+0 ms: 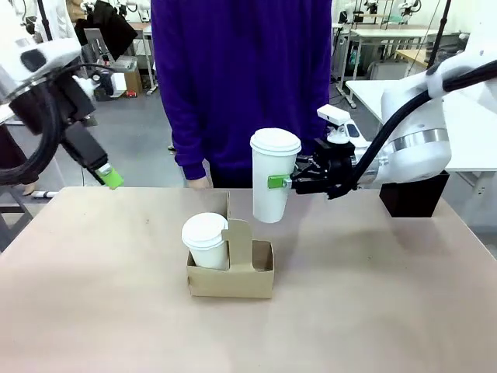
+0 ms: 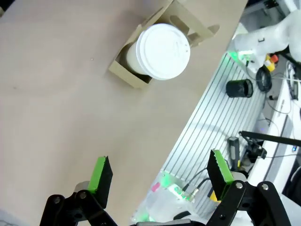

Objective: Pour a drink into a cup and package it in a carrier.
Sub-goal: Insert the held 600 ml Paper Cup into the Cup Carrier.

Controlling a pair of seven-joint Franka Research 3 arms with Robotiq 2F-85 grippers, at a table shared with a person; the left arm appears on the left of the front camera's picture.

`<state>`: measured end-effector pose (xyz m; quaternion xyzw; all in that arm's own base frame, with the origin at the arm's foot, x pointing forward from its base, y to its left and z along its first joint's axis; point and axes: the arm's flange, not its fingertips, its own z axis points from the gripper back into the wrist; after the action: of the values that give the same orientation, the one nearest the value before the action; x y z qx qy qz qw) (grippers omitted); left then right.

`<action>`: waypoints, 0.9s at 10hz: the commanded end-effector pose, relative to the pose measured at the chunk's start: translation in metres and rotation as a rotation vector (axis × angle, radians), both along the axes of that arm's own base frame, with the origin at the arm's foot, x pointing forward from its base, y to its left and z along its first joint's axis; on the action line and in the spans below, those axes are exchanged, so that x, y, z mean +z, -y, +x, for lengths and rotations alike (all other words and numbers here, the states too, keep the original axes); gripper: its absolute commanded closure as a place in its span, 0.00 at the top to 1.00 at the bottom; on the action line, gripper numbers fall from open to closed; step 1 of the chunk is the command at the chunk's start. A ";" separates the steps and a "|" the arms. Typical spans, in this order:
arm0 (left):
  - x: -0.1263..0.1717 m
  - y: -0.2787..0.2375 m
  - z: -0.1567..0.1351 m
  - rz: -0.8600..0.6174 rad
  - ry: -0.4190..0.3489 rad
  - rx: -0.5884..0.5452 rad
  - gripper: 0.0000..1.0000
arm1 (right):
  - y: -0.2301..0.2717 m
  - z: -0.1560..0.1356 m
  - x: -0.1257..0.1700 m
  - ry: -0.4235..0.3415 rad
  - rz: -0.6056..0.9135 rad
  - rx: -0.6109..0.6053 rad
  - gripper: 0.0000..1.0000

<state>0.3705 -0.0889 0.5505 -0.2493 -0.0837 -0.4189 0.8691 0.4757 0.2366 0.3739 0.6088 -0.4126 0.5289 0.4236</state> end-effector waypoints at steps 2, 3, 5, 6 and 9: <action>-0.024 -0.026 -0.003 -0.106 0.104 -0.074 1.00 | -0.015 0.007 -0.021 -0.004 0.055 0.096 0.80; -0.034 -0.034 -0.002 -0.131 0.135 -0.071 1.00 | -0.016 0.004 -0.028 -0.011 0.064 0.110 0.80; -0.051 -0.048 0.004 -0.188 0.202 -0.072 1.00 | -0.017 -0.002 -0.041 -0.028 0.067 0.132 0.80; -0.057 -0.053 0.005 -0.201 0.223 -0.093 1.00 | -0.019 -0.004 -0.048 -0.028 0.067 0.130 0.80; -0.073 -0.060 0.006 -0.212 0.285 -0.186 1.00 | -0.026 -0.003 -0.071 -0.034 0.070 0.128 0.80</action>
<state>0.3745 -0.0329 0.4879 -0.2766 -0.2085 -0.5019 0.7925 0.4678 0.2582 0.3064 0.6624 -0.3766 0.5169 0.3902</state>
